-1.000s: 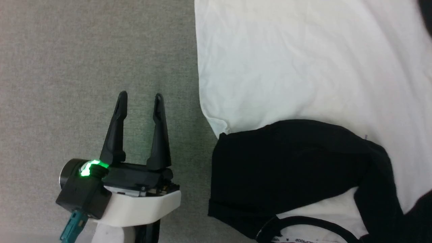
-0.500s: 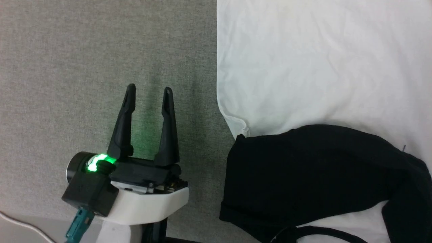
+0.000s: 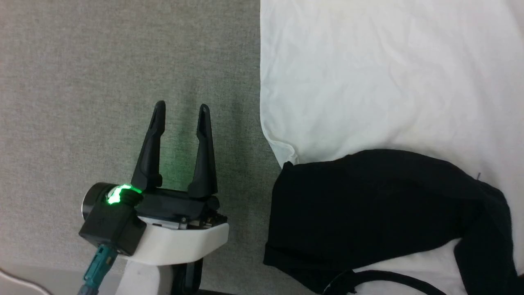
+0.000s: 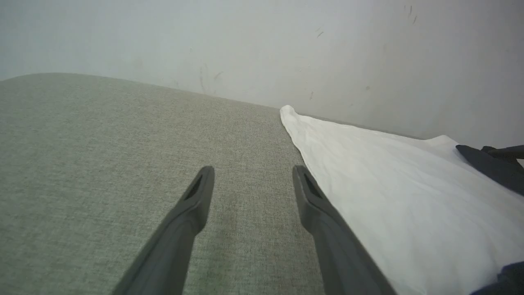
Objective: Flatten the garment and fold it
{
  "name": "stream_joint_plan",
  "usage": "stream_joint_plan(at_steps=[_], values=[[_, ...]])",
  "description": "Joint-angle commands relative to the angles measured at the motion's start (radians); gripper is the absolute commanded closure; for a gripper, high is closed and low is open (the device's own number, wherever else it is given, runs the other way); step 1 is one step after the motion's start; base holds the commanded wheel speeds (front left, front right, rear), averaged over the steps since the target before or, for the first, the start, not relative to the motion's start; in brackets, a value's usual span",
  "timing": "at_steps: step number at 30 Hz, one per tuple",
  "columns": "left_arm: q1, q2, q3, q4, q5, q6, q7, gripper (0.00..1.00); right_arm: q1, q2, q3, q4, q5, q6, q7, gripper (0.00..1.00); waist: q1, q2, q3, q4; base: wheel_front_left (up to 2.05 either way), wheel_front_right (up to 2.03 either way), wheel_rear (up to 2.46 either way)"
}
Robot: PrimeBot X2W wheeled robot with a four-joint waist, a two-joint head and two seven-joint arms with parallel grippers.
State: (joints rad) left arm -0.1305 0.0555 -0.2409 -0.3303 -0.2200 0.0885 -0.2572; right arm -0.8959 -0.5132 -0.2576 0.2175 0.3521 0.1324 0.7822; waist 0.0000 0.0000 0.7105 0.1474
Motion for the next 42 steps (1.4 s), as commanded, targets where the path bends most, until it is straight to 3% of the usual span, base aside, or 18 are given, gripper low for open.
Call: stream_joint_plan(at_steps=[1, 9, 16, 22, 34, 42], values=[[-0.010, -0.005, 0.008, 0.008, 0.006, -0.008, -0.005, 0.00, 0.015, 0.005, -0.015, -0.003, 0.006, -0.002, -0.034, 1.00, 0.0000, 0.0000, -0.052, -0.027, 0.00, 0.00, 0.00], [0.048, -0.003, 0.064, 0.019, 0.012, -0.028, -0.005, 0.00, 0.094, -0.052, -0.112, 0.012, 0.022, -0.002, -0.118, 1.00, 0.0000, 0.0000, -0.184, -0.081, 0.00, 0.00, 0.00], [0.107, -0.003, 0.101, 0.018, 0.003, -0.046, -0.005, 0.00, 0.193, -0.131, -0.246, 0.087, 0.015, -0.002, -0.181, 1.00, 0.0000, 0.0000, -0.274, -0.108, 0.00, 0.00, 0.00], [0.149, 0.002, 0.130, 0.015, -0.005, -0.052, -0.005, 0.00, 0.264, -0.157, -0.323, 0.142, 0.011, -0.002, -0.225, 1.00, 0.0000, 0.0000, -0.326, -0.129, 0.00, 0.00, 0.00], [0.212, 0.014, 0.154, 0.017, -0.018, -0.059, -0.005, 0.00, 0.413, -0.170, -0.458, 0.160, -0.018, -0.002, -0.275, 1.00, 0.0000, 0.0000, -0.427, -0.157, 0.00, 0.00, 0.00], [0.244, 0.020, 0.152, 0.030, -0.035, -0.064, -0.001, 0.00, 0.480, -0.139, -0.423, 0.125, 0.004, -0.002, -0.291, 1.00, 0.0000, 0.0000, -0.501, -0.161, 0.00, 0.00, 0.00]])
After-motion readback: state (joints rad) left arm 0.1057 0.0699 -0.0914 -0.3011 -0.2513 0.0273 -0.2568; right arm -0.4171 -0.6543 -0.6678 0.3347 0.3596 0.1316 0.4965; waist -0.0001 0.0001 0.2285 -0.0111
